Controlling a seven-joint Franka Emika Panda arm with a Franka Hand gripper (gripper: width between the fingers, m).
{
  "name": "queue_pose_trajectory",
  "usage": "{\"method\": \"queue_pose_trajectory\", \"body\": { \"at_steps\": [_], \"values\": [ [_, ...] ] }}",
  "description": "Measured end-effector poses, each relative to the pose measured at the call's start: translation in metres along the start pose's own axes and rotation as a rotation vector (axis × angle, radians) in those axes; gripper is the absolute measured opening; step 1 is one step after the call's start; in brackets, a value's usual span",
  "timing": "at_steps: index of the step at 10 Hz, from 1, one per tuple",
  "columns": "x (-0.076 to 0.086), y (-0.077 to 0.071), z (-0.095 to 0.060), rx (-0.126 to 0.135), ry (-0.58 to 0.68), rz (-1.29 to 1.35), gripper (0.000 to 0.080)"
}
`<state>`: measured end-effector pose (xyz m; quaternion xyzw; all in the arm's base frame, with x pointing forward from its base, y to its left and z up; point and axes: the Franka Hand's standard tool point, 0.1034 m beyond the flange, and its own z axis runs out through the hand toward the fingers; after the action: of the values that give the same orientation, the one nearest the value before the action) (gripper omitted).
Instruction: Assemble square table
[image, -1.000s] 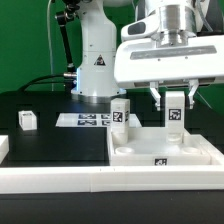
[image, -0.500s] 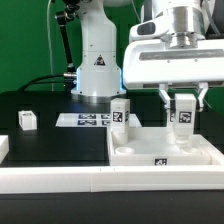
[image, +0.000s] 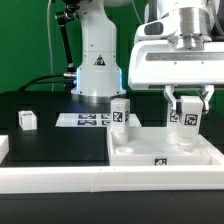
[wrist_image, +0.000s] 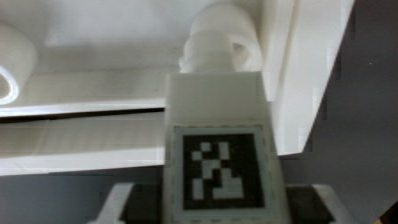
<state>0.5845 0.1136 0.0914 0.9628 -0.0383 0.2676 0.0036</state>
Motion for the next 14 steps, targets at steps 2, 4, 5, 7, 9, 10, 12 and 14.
{"method": "queue_pose_trajectory", "body": {
  "at_steps": [2,4,5,7,9,10,12,14],
  "values": [
    [0.004,-0.004,0.004,0.002,0.006,-0.004,0.029],
    [0.005,-0.006,0.006,0.003,0.012,-0.007,0.029],
    [0.0,-0.009,0.009,0.004,0.004,-0.012,0.029],
    [-0.005,-0.009,0.013,-0.001,0.019,-0.022,0.029],
    [-0.005,-0.01,0.014,-0.004,0.068,-0.032,0.029],
    [-0.009,-0.01,0.013,-0.007,0.087,-0.038,0.029],
    [-0.011,-0.01,0.013,-0.006,0.057,-0.036,0.029],
    [-0.014,-0.009,0.014,-0.007,0.043,-0.036,0.0291]
  ]
}}
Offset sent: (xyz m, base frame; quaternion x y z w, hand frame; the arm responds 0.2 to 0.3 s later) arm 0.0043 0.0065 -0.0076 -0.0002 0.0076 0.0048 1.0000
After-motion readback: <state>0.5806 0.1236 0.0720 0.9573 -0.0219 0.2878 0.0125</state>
